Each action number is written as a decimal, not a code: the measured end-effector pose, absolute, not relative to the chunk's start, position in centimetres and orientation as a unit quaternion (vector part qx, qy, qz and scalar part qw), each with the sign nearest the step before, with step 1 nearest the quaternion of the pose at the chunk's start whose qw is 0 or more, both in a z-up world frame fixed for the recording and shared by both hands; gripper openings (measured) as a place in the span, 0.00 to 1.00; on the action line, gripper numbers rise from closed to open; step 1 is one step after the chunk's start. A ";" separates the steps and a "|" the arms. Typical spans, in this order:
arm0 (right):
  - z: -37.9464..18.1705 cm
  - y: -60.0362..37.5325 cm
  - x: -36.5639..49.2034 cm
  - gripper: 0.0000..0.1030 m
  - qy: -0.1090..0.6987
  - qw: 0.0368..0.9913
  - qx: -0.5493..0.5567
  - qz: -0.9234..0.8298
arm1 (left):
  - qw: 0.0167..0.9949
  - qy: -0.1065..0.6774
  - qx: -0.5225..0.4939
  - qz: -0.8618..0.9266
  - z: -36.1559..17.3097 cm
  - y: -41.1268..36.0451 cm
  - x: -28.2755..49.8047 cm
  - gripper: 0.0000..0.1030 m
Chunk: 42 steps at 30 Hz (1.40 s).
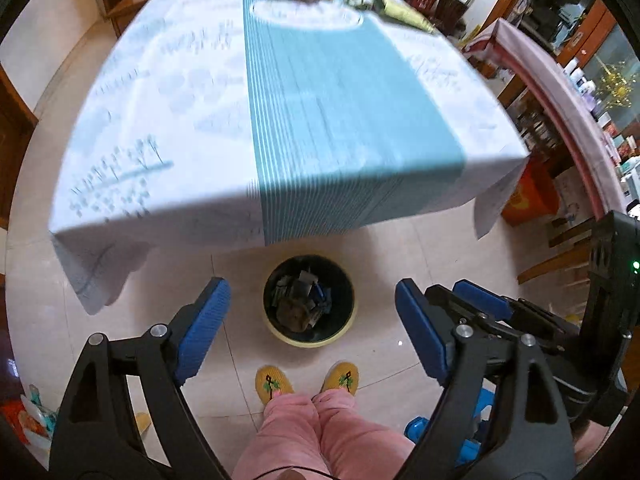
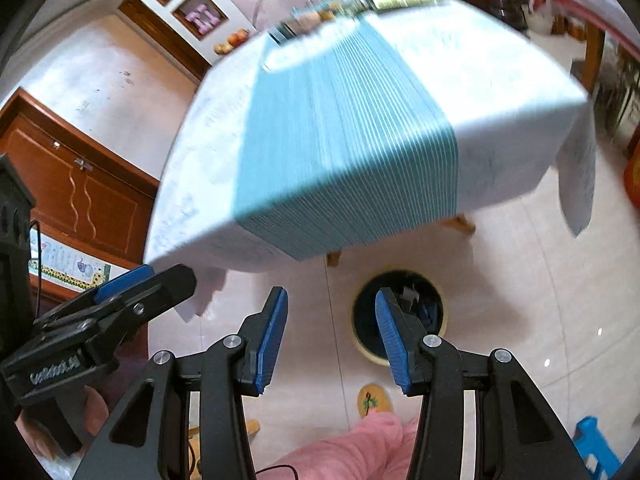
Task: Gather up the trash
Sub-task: 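Raise both open tools back toward the trash on the table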
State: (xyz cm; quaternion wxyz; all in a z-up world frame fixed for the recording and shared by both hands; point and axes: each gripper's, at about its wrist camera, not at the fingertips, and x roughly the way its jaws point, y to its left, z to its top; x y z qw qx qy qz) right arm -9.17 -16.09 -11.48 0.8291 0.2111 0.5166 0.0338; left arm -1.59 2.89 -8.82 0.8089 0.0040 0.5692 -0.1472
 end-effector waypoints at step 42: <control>-5.6 -29.6 18.5 0.47 0.424 0.905 -0.030 -0.015 | 0.848 0.512 -0.028 -0.135 1.7 -2.4 19.3 0.81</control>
